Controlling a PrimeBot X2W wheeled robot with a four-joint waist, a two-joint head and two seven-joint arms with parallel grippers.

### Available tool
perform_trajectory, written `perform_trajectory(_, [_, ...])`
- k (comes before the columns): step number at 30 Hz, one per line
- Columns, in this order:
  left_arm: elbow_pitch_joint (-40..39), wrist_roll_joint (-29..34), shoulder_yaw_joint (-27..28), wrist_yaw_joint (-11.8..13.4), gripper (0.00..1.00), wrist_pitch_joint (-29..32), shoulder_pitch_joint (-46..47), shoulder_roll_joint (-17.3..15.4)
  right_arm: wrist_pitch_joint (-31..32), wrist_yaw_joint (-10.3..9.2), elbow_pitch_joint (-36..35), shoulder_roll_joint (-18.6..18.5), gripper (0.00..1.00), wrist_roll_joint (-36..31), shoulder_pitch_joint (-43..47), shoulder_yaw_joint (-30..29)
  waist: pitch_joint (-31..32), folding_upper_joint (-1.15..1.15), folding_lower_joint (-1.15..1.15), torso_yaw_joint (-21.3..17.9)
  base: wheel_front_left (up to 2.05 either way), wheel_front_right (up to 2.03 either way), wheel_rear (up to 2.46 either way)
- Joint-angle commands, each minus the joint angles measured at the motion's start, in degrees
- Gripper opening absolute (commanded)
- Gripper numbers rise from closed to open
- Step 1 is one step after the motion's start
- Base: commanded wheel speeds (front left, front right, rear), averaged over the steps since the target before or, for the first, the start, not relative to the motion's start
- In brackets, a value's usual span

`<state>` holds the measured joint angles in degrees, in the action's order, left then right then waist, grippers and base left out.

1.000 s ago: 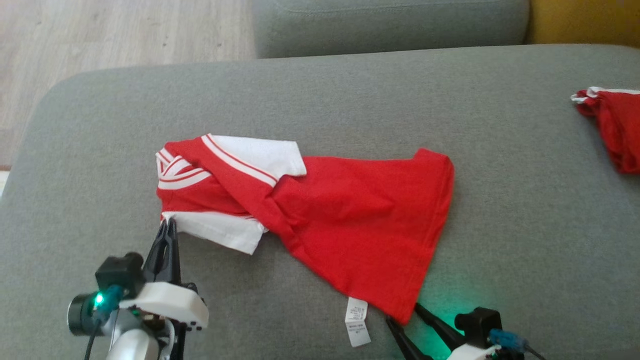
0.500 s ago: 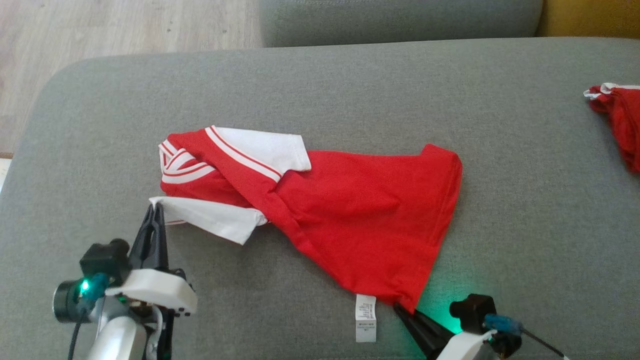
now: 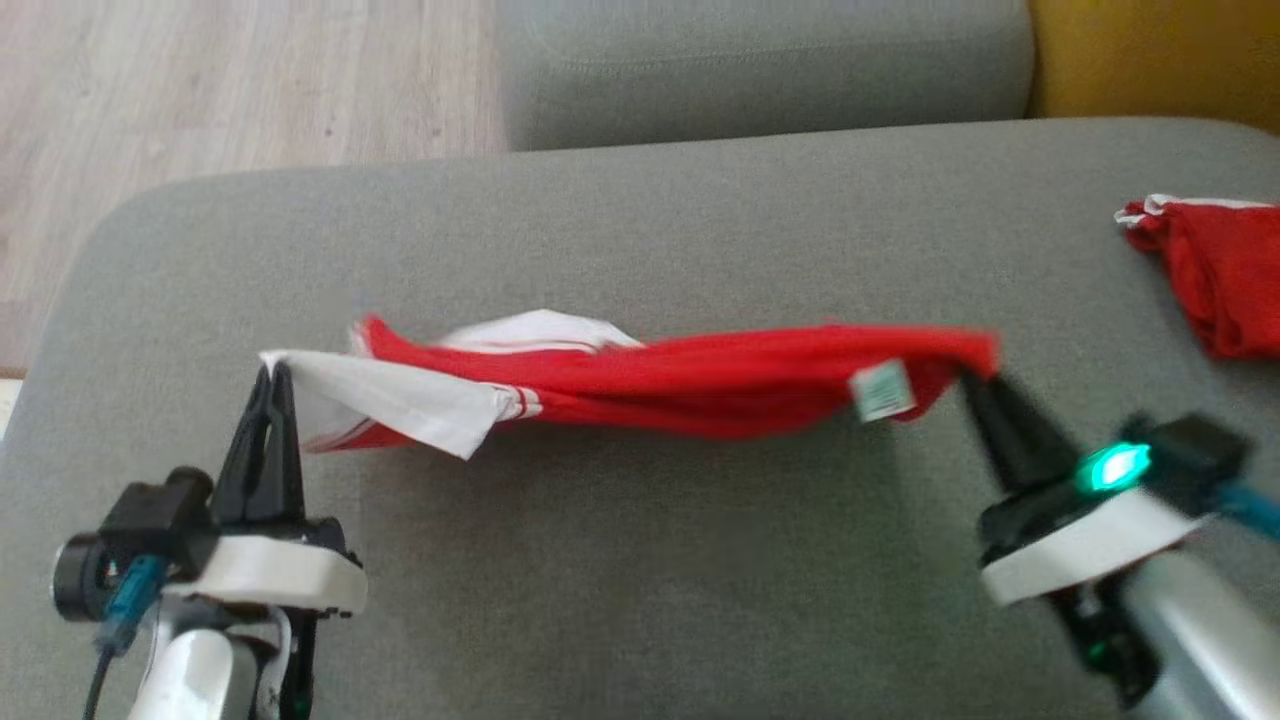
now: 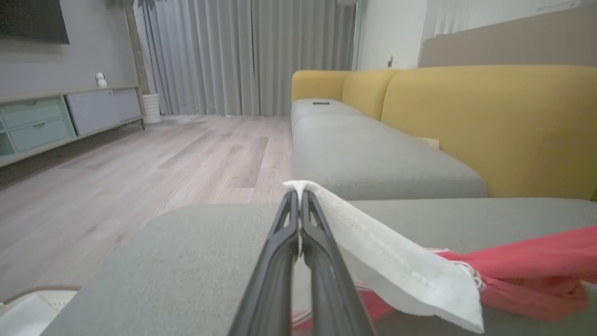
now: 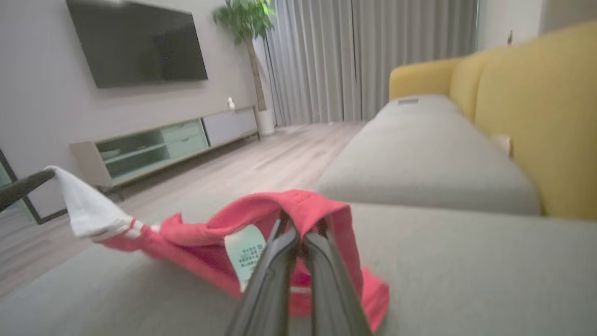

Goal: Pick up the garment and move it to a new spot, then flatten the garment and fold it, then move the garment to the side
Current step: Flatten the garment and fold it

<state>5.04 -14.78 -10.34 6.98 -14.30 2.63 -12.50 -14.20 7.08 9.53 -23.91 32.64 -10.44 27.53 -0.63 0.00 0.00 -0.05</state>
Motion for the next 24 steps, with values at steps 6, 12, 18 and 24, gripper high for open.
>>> perform_trajectory(6, [-11.56,1.25,2.93,-0.70,0.00,-0.70,2.70,-2.08,1.12,0.41,-11.61,-4.75,0.00,-3.61,-2.13,-9.19,1.30,0.00,0.00,0.00,0.00,0.00,0.00])
perform_trajectory(12, [-16.30,1.81,1.14,-1.91,0.00,0.32,4.94,-2.55,9.08,0.41,-8.23,-6.69,0.00,-5.62,-10.19,-12.87,-0.13,0.00,0.00,1.50,0.00,0.00,0.00])
perform_trajectory(18, [-14.81,1.72,-3.19,-4.20,0.00,0.74,8.49,-0.79,11.27,0.41,10.36,-4.46,0.00,-4.80,-21.45,-8.23,-4.10,0.00,0.00,4.67,0.00,0.00,0.00])
perform_trajectory(24, [-9.77,1.78,-6.98,-6.13,0.00,0.29,12.23,1.77,4.78,0.41,26.37,0.14,1.00,-4.99,-29.26,-3.26,-6.92,0.00,0.00,6.28,0.00,0.00,0.00])
